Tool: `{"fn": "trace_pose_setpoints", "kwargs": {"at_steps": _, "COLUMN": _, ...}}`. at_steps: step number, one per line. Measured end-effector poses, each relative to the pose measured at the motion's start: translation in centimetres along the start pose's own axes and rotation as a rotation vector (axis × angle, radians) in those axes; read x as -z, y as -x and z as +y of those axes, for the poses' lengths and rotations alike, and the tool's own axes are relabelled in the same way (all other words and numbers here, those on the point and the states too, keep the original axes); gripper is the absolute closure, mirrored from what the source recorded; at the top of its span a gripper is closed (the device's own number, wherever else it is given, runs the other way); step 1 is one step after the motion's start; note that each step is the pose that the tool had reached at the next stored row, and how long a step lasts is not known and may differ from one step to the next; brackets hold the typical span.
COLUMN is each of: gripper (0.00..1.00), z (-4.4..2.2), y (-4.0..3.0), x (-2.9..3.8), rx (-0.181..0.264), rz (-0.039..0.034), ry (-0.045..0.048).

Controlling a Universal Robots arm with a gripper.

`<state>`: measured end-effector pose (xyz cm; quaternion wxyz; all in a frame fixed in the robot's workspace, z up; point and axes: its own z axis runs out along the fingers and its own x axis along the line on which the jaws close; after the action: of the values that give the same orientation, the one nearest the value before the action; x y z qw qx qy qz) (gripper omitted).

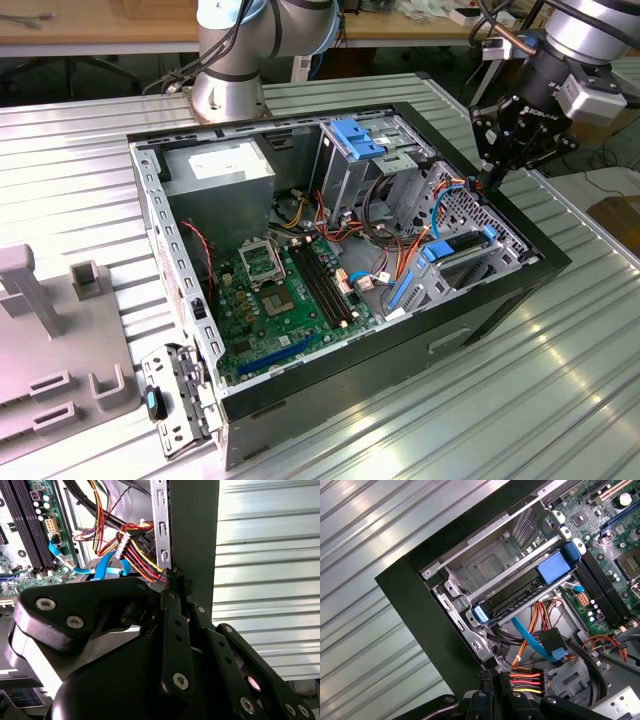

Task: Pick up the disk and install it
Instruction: 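Insert the first disk wire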

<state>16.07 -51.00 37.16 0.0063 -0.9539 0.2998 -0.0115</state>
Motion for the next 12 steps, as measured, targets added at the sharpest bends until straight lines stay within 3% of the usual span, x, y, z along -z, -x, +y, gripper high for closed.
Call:
{"fn": "trace_pose_setpoints", "kwargs": {"at_steps": 6, "gripper": 0.83, "z": 0.17, "y": 0.16, "x": -0.01, "rx": -0.046, "rz": 0.0009, "ry": 0.0009}}
{"fn": "trace_pose_setpoints", "kwargs": {"at_steps": 9, "gripper": 0.83, "z": 0.98, "y": -0.41, "x": -0.01, "rx": -0.049, "rz": 0.0009, "ry": 0.0009}}
{"fn": "trace_pose_setpoints", "kwargs": {"at_steps": 12, "gripper": 0.83, "z": 1.24, "y": -0.59, "x": -0.04, "rx": -0.056, "rz": 0.0010, "ry": 0.0009}}
